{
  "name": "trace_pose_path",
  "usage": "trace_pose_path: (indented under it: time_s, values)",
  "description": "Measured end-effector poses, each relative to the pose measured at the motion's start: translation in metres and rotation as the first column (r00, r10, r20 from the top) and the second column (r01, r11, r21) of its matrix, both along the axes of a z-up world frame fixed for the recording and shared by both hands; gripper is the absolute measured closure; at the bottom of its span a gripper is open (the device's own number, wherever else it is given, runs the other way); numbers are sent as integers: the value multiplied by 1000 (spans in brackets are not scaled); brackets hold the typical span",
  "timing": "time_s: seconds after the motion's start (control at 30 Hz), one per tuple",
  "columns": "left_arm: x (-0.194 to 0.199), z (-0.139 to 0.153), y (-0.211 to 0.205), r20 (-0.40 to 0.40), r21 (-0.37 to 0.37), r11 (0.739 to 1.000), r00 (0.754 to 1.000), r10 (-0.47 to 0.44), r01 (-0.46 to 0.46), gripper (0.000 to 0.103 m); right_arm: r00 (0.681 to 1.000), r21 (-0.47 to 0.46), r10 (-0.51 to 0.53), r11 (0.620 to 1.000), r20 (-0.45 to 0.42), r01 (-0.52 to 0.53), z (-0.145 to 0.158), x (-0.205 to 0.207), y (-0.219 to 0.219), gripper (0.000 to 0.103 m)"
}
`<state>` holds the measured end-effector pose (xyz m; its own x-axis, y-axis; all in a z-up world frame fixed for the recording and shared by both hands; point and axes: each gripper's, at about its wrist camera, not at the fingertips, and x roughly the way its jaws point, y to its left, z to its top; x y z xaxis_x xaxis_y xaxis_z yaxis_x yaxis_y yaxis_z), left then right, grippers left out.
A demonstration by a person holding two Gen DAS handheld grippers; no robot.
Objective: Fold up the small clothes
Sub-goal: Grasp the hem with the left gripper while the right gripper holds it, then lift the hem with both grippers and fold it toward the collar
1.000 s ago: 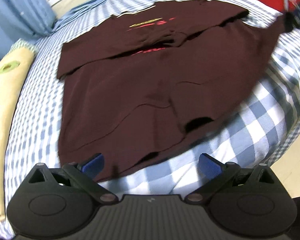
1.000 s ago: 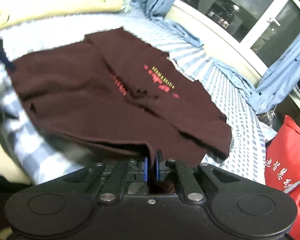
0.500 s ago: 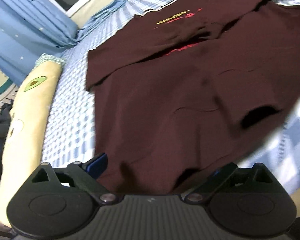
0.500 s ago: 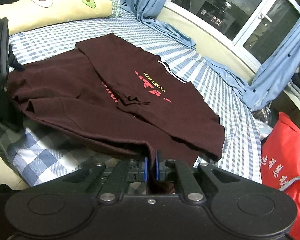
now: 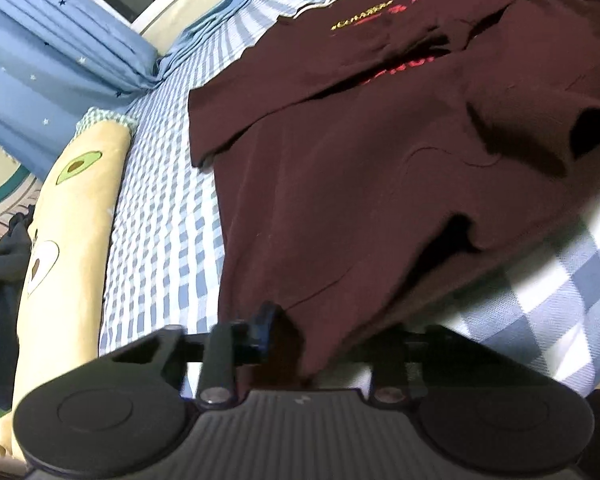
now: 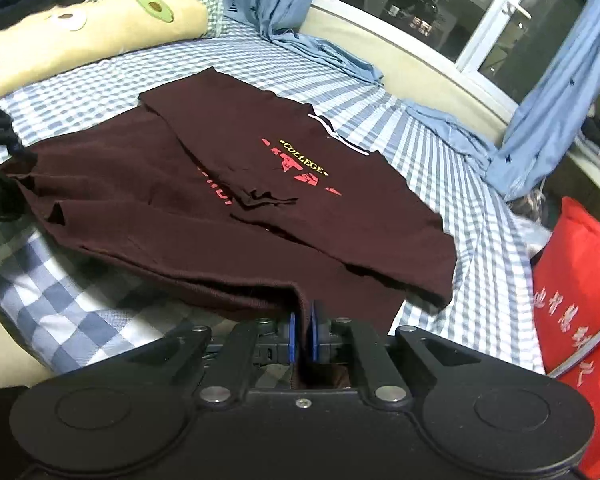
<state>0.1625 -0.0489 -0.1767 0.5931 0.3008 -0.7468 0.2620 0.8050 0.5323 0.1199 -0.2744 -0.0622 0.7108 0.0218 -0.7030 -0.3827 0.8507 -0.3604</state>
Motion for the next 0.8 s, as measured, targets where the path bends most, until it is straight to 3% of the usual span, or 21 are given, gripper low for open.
trace_pose_path:
  time_s: [0.17,0.4,0.63,0.8]
  values:
    - [-7,23,-1,124,-7,1000,992,18,-17,100,999,24,-38,999,32,37,-1,-6,-6,97]
    - [-24,71,-6,335,-6,1000,942,-18,21,101,977,103,-86,992,197,67,25,-28,-18,98]
    - [-50,103,-21,414,-15,998,909,-51,63,101,951,132,-132,986,280,99,36,-53,-36,98]
    - [-88,118,-25,408,-38,995,911,-64,87,101,940,143,-143,984,310,103,53,-86,-48,98]
